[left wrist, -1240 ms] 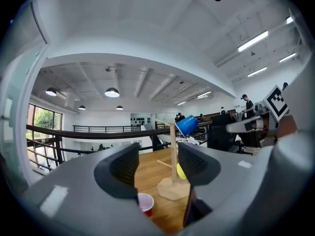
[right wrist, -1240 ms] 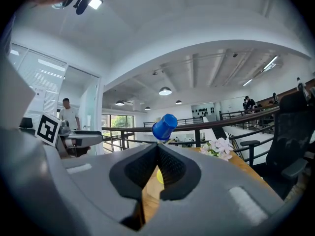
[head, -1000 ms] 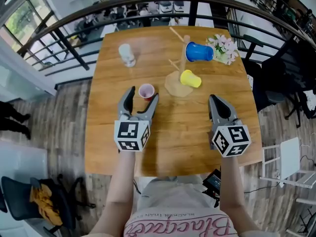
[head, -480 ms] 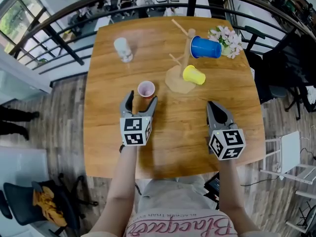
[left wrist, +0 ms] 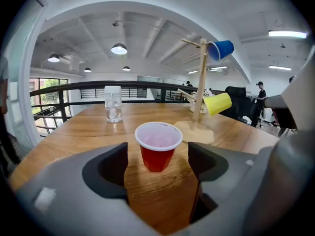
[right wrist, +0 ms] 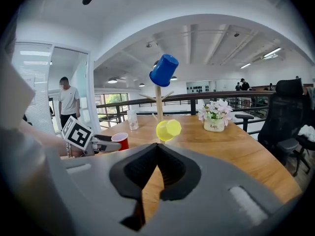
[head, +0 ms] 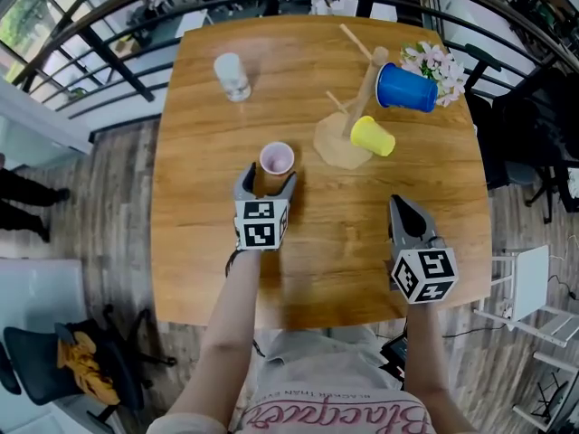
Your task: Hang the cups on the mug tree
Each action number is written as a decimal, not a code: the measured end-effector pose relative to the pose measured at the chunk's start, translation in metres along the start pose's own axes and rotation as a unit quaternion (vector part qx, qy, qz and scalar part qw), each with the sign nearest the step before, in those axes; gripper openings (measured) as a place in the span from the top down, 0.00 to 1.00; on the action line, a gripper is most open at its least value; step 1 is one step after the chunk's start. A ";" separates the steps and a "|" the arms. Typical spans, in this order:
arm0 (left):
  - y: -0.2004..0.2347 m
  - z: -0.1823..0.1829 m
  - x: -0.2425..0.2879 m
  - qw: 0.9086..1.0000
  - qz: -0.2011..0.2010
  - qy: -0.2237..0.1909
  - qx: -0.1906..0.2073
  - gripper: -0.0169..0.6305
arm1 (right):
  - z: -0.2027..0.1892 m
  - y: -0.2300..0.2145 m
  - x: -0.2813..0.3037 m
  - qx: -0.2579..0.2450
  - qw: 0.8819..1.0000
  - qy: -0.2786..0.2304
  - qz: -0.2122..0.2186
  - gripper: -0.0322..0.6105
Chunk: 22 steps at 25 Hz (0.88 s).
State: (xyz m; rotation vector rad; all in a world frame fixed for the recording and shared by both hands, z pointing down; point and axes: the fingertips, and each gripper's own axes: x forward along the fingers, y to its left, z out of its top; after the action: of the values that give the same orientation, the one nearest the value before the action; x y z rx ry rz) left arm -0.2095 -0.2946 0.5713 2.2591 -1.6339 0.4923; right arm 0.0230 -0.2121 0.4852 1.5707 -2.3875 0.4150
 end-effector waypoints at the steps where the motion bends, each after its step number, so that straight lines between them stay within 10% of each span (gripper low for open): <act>1: 0.000 -0.002 0.005 1.000 -0.001 0.004 -0.001 0.37 | -0.002 -0.001 0.001 0.000 1.000 0.003 -0.001 0.95; 22: 0.015 0.031 -0.001 0.998 0.011 -0.053 -0.012 0.52 | 0.016 0.006 0.010 -0.018 1.000 -0.006 0.001 0.95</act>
State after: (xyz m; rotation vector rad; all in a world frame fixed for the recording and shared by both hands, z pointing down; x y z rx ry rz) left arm -0.2210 -0.3119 0.5440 2.2882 -1.7069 0.3629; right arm 0.0124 -0.2243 0.4737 1.5595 -2.3922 0.3634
